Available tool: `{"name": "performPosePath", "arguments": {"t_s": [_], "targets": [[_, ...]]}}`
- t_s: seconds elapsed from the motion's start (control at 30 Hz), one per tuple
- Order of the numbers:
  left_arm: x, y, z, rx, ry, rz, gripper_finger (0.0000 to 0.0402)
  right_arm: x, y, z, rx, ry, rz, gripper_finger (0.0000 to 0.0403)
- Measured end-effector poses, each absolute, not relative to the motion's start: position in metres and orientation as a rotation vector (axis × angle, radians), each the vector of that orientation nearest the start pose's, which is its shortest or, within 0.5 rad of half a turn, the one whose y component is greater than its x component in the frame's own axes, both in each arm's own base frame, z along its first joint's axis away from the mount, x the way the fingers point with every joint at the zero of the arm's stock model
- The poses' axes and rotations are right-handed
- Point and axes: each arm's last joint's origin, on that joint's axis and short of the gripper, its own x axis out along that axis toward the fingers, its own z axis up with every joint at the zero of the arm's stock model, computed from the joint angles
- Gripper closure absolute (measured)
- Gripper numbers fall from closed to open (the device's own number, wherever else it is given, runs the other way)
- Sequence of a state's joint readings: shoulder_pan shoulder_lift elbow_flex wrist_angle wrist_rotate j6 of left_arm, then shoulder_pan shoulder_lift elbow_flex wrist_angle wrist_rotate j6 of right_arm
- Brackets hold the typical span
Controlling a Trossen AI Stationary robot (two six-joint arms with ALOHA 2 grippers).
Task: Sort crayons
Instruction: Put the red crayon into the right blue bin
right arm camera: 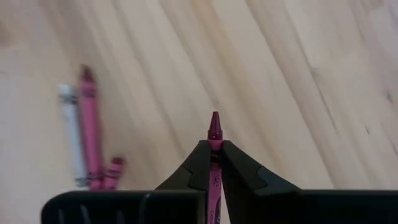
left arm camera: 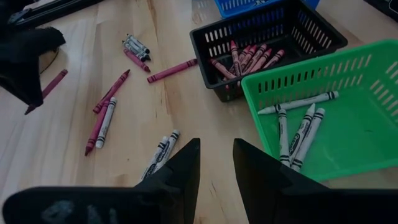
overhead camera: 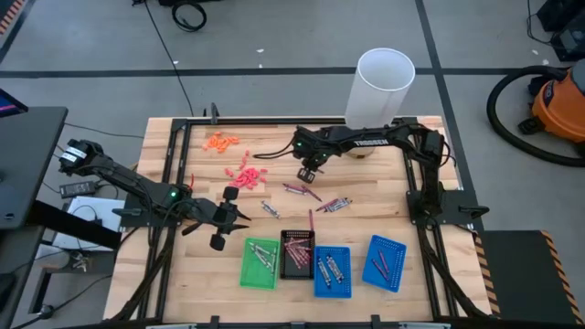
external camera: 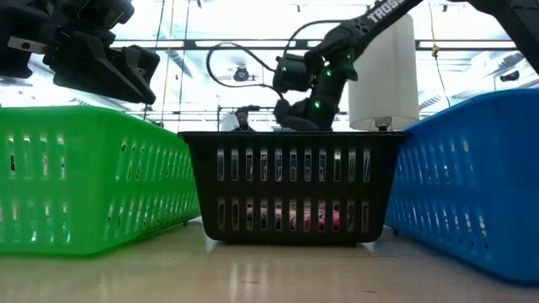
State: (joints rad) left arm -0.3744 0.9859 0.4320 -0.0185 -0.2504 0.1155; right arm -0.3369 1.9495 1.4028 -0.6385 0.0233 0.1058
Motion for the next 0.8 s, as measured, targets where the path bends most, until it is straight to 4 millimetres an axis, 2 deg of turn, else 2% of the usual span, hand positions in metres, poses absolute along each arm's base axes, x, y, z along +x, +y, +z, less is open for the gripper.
{"name": "performPosePath", "arguments": {"t_s": [0.43, 0.8], "targets": [[0.184, -0.064, 0.194, 0.278, 0.539, -0.149, 0.0297, 0.4, -0.078, 0.21, 0.235, 1.088, -0.259, 0.037], [0.184, -0.064, 0.194, 0.278, 0.539, -0.149, 0.0297, 0.414, -0.03, 0.227, 0.226, 1.036, -0.175, 0.037]]}}
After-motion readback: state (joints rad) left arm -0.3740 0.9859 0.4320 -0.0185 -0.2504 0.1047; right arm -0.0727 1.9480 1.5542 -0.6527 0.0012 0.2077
